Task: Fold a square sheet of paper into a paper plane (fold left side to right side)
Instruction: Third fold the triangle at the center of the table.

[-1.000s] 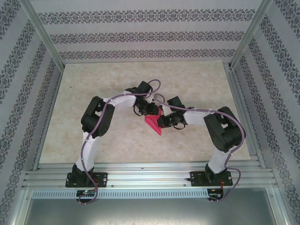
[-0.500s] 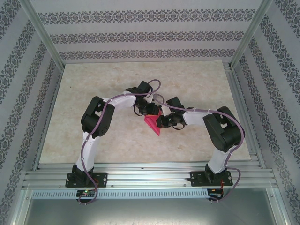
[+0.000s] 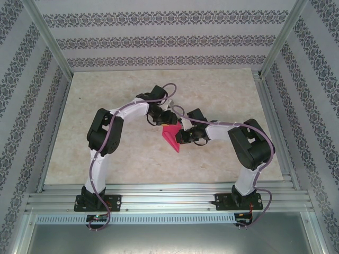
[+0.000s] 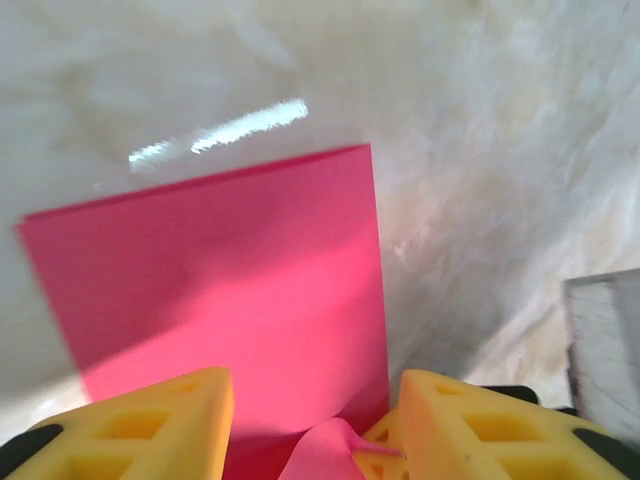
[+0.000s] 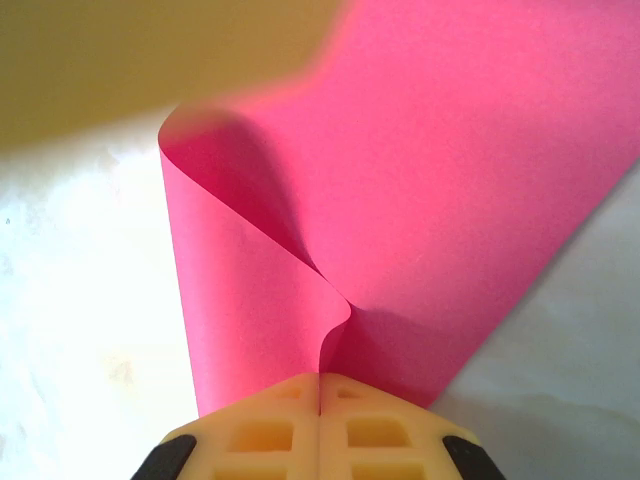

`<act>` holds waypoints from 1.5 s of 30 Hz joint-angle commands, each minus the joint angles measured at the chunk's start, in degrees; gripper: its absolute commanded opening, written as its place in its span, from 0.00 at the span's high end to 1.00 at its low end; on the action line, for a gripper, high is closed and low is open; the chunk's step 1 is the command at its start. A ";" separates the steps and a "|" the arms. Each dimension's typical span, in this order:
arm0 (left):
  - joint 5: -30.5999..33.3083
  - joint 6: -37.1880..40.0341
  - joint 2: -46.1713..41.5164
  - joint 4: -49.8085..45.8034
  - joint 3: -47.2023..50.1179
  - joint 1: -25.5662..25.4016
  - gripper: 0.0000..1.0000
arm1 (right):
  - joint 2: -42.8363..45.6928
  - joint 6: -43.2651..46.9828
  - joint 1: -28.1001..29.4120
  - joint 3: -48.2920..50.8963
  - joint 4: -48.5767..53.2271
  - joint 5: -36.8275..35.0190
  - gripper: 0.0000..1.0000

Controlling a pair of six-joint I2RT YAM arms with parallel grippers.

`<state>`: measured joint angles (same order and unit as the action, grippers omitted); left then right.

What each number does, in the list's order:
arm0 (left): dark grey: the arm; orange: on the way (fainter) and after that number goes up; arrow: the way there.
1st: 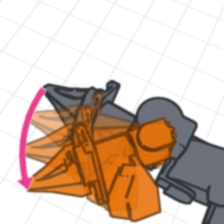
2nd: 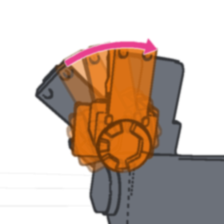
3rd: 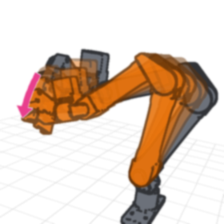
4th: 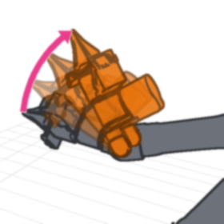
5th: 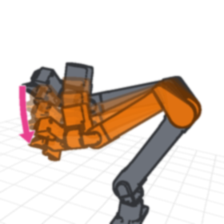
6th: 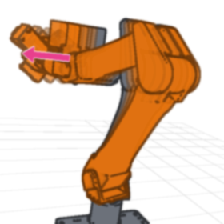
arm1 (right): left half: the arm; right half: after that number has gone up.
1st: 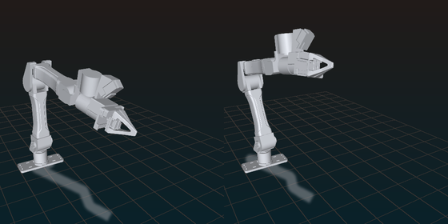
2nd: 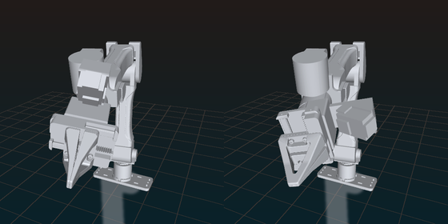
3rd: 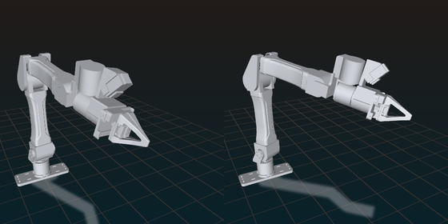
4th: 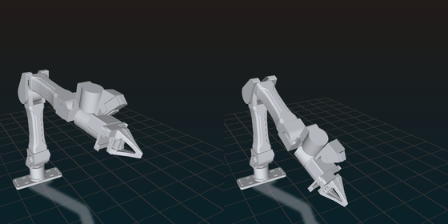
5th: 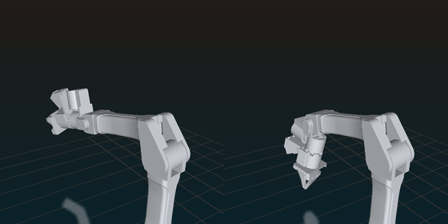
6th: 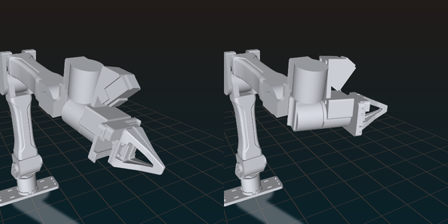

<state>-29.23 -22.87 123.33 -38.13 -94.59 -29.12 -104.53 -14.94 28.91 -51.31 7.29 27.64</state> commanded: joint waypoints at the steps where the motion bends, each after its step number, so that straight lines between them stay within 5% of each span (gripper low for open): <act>1: 0.04 0.42 -5.40 -0.12 1.27 1.86 0.51 | -4.41 1.40 1.21 1.13 4.54 -4.73 1.00; 7: -7.25 -5.09 -10.27 9.82 12.04 1.36 0.66 | -4.54 1.40 1.48 0.60 4.69 -4.52 1.00; 17: -6.18 -10.12 -9.66 16.93 20.35 -1.59 0.67 | -4.80 1.50 1.94 0.22 4.97 -4.73 1.00; 45: 0.15 -7.47 -7.31 12.65 21.69 -3.70 0.67 | -5.15 2.45 2.29 -0.61 6.59 -5.74 1.00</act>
<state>-30.92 -32.80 114.91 -22.87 -74.02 -31.97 -105.71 -14.11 30.02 -53.30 8.16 27.09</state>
